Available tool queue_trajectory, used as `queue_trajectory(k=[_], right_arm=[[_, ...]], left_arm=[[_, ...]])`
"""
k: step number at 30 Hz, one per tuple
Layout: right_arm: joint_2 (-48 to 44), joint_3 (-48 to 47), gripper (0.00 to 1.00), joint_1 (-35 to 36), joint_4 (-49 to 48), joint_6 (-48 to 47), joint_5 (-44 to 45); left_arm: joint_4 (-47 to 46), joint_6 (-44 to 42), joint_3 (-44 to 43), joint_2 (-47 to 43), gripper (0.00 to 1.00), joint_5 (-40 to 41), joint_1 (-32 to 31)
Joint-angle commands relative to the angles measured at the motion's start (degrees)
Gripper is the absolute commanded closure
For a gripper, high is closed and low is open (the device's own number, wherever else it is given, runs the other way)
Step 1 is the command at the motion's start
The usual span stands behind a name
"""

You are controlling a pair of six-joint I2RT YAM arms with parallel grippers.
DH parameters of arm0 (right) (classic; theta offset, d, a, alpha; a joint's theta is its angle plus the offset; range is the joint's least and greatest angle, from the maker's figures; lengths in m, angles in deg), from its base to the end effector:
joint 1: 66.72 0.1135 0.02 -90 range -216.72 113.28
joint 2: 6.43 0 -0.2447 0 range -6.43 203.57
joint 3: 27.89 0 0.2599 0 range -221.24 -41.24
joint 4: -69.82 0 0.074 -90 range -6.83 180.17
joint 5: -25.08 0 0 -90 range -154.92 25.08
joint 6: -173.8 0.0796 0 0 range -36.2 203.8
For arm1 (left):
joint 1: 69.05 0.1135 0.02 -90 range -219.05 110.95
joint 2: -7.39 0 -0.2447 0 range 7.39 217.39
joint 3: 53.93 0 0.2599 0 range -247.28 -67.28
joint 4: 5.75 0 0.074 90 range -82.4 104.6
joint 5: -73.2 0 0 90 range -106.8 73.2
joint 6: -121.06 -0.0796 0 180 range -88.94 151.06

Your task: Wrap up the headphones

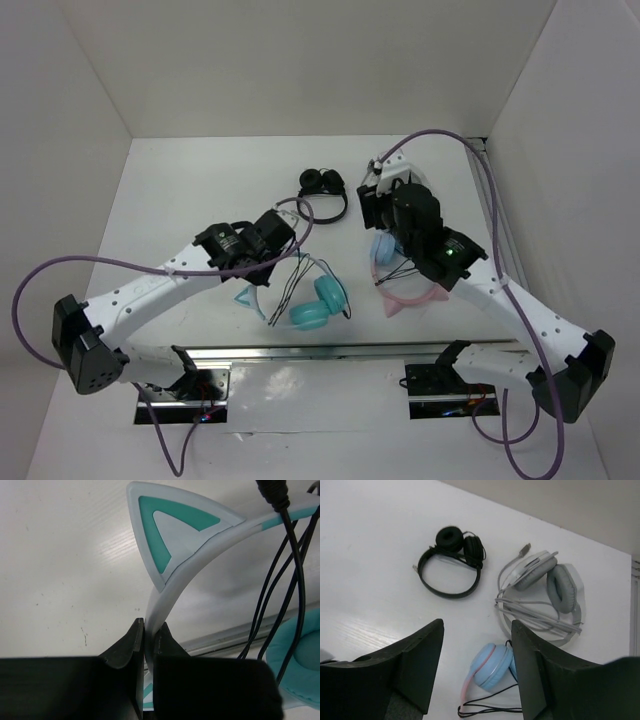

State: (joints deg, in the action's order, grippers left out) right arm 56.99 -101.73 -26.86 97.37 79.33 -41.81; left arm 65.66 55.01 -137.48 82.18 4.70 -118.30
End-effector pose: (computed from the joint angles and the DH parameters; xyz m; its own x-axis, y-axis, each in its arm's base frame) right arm 0.2555 0.1727 0.3360 -0.2019 -0.2620 -0.9437 -0.3183 0.9288 -0.1897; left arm 0.2053 -0.1936 0.2577 -0.7714 0.3166 -0.5520 0.3084 0.9448 0.1110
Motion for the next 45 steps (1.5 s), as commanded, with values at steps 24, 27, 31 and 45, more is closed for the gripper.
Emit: queue_trajectory(k=[24,27,31,45], right_arm=[[-13.8,-7.7,0.0,0.3,11.1,8.9,-1.2],[-13.8,-7.7,0.0,0.3,11.6,9.9,-0.4],[-14.5,-8.2,0.0,0.3,12.3,10.4,0.1],[-15.7,-9.4,0.0,0.3,14.0,13.3,-2.3]], left_arm=[[-14.4,4.6,-9.2,18.6,1.0,-4.8,8.6],[-14.9,9.4,-5.5,17.5,1.0,-3.4,9.1],[-16.4,17.0,-2.3,13.4,1.0,-2.2,10.4],[-19.5,45.2,4.1,10.9,1.0,2.3,6.9]])
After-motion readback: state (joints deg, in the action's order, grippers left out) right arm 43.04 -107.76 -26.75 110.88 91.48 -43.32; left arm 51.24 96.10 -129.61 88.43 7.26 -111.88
